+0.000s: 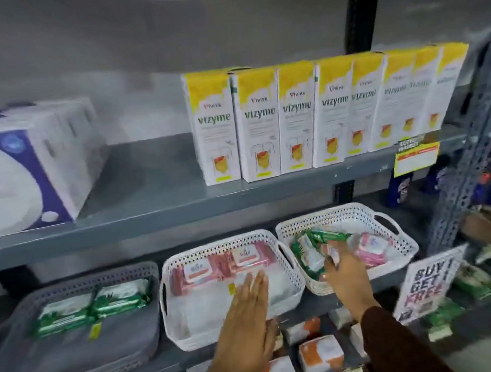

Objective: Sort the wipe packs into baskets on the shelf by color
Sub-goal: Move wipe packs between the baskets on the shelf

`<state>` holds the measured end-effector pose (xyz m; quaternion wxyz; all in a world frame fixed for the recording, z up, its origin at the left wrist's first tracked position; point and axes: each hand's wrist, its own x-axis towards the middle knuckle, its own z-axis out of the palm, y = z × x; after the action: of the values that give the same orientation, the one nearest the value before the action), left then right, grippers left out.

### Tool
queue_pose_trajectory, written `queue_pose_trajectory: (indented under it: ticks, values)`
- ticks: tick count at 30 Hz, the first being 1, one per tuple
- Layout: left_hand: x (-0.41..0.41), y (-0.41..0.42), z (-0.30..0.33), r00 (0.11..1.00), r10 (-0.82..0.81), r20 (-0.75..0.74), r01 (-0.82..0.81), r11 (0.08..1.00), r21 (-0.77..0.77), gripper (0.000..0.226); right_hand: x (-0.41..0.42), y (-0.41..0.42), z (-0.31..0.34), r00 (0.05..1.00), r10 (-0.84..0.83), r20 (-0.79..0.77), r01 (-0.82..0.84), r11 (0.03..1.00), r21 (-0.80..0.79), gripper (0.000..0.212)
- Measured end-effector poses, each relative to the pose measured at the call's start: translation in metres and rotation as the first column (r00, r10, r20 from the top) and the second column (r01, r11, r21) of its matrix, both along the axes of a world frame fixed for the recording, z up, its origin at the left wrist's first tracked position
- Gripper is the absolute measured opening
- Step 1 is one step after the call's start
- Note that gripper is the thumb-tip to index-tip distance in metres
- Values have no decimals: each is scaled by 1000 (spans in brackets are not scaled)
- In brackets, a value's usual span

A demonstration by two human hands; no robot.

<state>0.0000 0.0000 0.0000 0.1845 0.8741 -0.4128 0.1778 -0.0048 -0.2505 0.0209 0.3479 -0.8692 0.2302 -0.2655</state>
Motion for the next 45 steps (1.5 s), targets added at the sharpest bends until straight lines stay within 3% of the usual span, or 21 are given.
queue_pose_trajectory:
  ticks: [4,10,12,18,25,29,32,35,38,41,43,45]
  values:
    - [9,-37,-26,998,33,-57,-28,996,88,71,31,-34,-15,978,36,-205,33,945,326,32]
    - [18,-63,-49,979,181,-95,-156,961,227,61,80,-67,-26,940,176,-291,-22,885,464,14]
    - [17,-61,-51,975,193,-112,-164,960,225,60,87,-71,-27,936,192,-296,-38,890,455,21]
    - [15,-34,-56,962,237,-136,-210,960,187,59,95,-88,-18,957,193,-217,-15,780,626,22]
    - [17,35,-58,942,294,-165,-272,951,145,57,59,-69,52,995,91,-33,-55,810,584,24]
    - [22,88,-54,908,399,-127,-385,915,121,59,64,-11,61,959,281,22,-230,737,636,58]
    - [30,140,-54,854,501,-139,-484,864,143,62,77,69,47,859,504,87,-414,586,696,60]
    - [36,193,-54,812,564,-154,-535,823,191,61,89,161,36,733,674,92,-555,516,652,53]
    - [33,234,-54,804,575,-151,-539,813,220,60,103,244,21,638,769,34,-653,517,553,36]
    - [24,266,-53,811,564,-156,-532,822,203,59,119,312,5,624,781,-27,-673,555,489,20]
    - [22,280,-49,817,553,-161,-524,830,190,59,130,344,-8,643,763,-72,-640,586,496,16]
    - [22,289,-47,828,538,-156,-513,840,175,58,139,360,-21,619,763,-184,-621,619,481,26]
